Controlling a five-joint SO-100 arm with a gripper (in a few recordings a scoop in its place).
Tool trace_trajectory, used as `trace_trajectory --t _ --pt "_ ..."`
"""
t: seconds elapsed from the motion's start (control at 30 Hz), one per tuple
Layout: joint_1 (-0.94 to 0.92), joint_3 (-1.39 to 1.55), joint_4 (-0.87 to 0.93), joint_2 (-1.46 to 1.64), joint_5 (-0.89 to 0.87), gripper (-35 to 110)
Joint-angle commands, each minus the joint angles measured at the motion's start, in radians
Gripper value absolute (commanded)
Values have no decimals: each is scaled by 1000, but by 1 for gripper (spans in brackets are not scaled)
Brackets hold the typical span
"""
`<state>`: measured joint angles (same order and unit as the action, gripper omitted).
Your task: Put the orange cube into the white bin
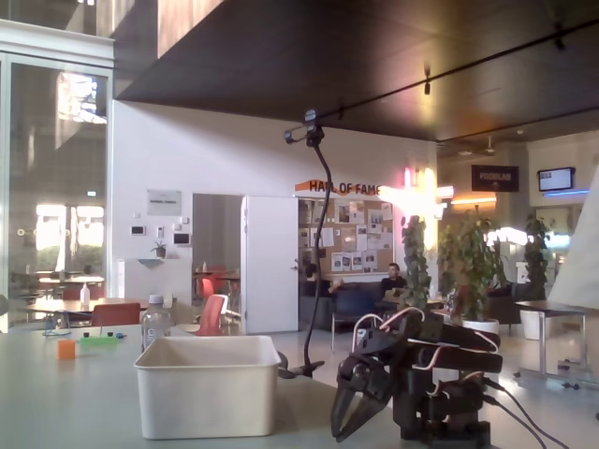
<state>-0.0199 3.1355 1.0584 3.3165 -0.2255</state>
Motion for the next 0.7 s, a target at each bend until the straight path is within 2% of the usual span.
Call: trace_trajectory --t 0.0,0.43,0.67 --pt "5 -3 -6 28 -6 1" --pt "2 -3 -8 28 3 1" --pt "2 -43 -71 29 -3 1"
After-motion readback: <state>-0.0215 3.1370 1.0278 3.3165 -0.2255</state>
